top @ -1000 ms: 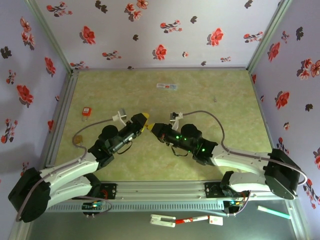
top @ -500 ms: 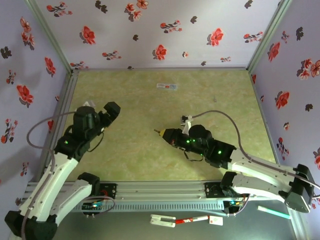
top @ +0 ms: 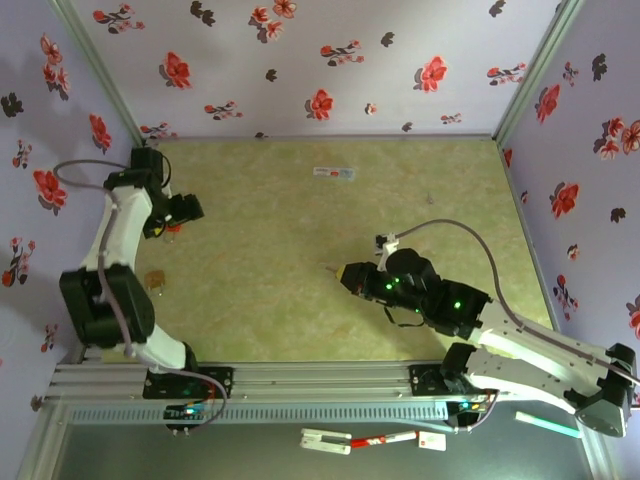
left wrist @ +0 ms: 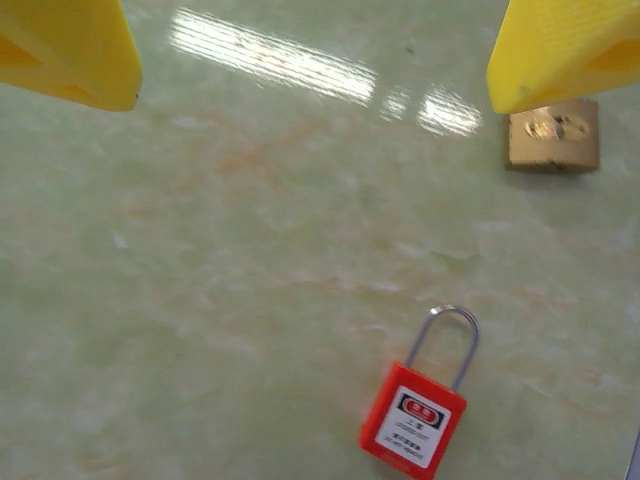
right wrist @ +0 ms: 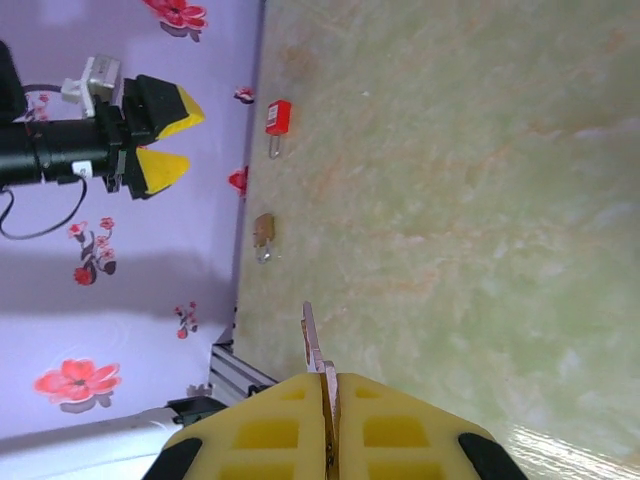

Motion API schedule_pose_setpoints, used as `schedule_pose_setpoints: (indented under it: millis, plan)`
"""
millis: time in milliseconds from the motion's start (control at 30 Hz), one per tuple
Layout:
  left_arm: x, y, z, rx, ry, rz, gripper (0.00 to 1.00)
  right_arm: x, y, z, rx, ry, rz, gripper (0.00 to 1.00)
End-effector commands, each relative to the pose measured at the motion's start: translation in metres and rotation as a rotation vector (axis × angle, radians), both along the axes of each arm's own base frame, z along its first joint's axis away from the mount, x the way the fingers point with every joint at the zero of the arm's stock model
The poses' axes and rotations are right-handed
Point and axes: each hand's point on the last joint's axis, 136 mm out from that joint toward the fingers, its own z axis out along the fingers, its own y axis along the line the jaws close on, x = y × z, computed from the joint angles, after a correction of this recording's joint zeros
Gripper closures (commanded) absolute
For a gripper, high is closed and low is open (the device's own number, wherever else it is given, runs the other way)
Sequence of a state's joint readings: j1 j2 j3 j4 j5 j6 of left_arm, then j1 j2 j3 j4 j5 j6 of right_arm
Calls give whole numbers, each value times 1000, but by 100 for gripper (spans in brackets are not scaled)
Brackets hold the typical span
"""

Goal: Unlock with the key

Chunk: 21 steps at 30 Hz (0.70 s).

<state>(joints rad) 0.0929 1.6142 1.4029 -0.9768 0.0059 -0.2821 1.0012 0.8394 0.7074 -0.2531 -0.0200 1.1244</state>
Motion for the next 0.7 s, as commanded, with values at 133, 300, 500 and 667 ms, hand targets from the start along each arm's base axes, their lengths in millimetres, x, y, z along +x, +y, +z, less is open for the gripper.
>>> schedule_pose_setpoints:
  millis: [133,300,500,667]
  plan:
    - [29,38,-47,72,184,-134,16,7,-11,-1,-36,23,-7,100]
    - [54,58,-72,92,204,-116,18,13,-14,-8,-32,54,-31,100]
    - [73,65,-92,85,182,-115,23,21,-11,-16,-12,89,-46,100]
    - [79,63,-109,65,201,-153,27,24,-3,-20,-5,111,-34,100]
